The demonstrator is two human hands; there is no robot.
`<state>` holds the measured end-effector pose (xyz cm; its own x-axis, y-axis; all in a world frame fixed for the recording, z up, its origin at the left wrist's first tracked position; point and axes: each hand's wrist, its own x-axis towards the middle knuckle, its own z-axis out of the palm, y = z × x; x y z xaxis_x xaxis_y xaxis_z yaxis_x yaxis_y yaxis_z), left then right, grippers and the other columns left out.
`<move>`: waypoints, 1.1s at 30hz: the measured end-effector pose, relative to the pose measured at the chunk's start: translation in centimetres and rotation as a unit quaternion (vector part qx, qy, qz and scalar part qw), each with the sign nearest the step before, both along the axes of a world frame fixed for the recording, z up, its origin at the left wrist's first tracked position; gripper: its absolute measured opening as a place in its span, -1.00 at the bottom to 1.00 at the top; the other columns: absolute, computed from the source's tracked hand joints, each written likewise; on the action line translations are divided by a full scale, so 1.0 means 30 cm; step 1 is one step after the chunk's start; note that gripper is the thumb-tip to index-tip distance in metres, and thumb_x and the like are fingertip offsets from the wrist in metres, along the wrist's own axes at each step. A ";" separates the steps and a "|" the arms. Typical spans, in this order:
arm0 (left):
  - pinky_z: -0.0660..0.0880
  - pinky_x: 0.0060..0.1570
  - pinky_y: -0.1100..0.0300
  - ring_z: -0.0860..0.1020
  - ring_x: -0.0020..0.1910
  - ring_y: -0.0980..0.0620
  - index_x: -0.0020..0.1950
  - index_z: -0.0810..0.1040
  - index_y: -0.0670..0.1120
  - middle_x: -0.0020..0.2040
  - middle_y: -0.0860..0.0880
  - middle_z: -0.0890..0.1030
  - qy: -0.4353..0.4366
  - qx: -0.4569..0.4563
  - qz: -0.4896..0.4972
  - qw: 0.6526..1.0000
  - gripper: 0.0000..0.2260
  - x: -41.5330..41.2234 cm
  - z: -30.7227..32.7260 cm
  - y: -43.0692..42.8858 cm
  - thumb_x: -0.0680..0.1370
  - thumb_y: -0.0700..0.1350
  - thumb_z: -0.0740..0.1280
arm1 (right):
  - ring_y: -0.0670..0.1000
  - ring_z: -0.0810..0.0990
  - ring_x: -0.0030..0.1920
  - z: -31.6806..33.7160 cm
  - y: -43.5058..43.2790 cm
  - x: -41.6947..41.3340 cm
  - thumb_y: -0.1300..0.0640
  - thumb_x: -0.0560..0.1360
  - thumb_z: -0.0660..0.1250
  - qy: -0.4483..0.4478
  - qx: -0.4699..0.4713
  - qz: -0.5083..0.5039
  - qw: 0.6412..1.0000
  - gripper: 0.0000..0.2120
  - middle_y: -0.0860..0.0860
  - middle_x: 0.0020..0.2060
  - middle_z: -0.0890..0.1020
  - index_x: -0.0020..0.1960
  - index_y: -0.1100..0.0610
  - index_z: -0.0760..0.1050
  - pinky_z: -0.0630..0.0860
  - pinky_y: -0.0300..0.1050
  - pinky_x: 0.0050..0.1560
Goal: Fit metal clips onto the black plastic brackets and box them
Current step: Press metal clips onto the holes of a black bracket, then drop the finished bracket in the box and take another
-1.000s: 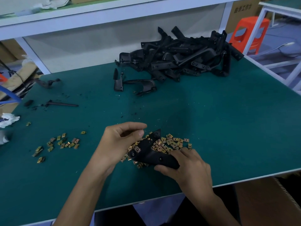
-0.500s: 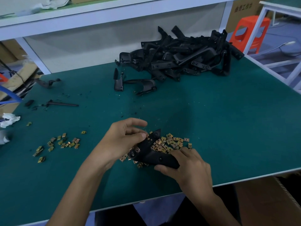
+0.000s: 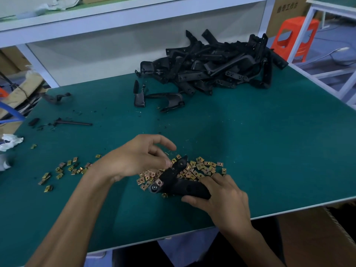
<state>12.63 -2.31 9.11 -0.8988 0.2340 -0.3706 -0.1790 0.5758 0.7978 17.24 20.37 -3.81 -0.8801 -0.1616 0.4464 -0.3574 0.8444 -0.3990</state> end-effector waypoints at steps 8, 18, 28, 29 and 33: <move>0.59 0.06 -0.02 0.70 -0.06 0.06 0.26 0.54 0.07 -0.11 0.05 0.74 -0.015 -0.125 -0.145 0.981 -0.67 -0.068 0.073 0.032 0.55 -0.19 0.47 | 0.02 0.55 -0.23 0.003 0.001 -0.001 -0.54 0.33 0.14 -0.004 0.006 -0.003 1.000 -0.42 -0.16 -0.26 0.55 -0.18 -0.08 0.62 0.28 -0.14 -0.46; 0.47 -0.01 0.31 0.58 -0.09 0.29 0.28 0.50 0.24 -0.06 0.21 0.67 0.109 -0.145 -0.036 0.983 -0.64 0.031 -0.006 0.063 0.53 0.02 0.46 | 0.03 0.53 -0.25 -0.004 -0.002 -0.005 -0.55 0.36 0.14 -0.021 -0.007 -0.015 1.000 -0.41 -0.12 -0.31 0.53 -0.22 -0.04 0.57 0.28 -0.12 -0.47; 0.39 0.10 0.14 0.46 0.18 0.10 0.43 0.42 0.18 0.11 0.17 0.60 0.300 -0.201 0.122 0.925 -0.47 0.148 -0.152 0.189 0.50 -0.09 0.46 | 0.04 0.54 -0.25 0.004 -0.003 -0.004 -0.54 0.34 0.15 -0.044 0.004 -0.026 0.999 -0.41 -0.13 -0.32 0.53 -0.20 -0.04 0.58 0.21 -0.17 -0.43; 0.40 0.08 0.14 0.48 0.16 0.10 0.42 0.42 0.18 0.08 0.17 0.60 0.300 -0.195 0.128 0.925 -0.47 0.149 -0.157 0.193 0.50 -0.10 0.47 | 0.04 0.54 -0.24 0.005 -0.002 -0.004 -0.54 0.34 0.15 -0.046 0.006 -0.027 0.999 -0.41 -0.12 -0.31 0.54 -0.20 -0.04 0.58 0.22 -0.17 -0.43; 0.46 0.10 0.09 0.54 0.12 0.09 0.40 0.44 0.23 0.04 0.18 0.62 0.278 -0.193 0.160 0.927 -0.49 0.143 -0.165 0.186 0.50 -0.04 0.48 | 0.02 0.54 -0.22 -0.002 -0.001 -0.004 -0.53 0.35 0.15 -0.050 0.015 -0.027 0.998 -0.42 -0.12 -0.29 0.55 -0.17 -0.05 0.59 0.25 -0.16 -0.43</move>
<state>16.91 3.27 4.15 -0.9767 -0.1316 0.1694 -0.0135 0.8260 0.5635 17.12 20.33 -3.89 -0.9276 -0.1253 0.3520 -0.2715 0.8731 -0.4048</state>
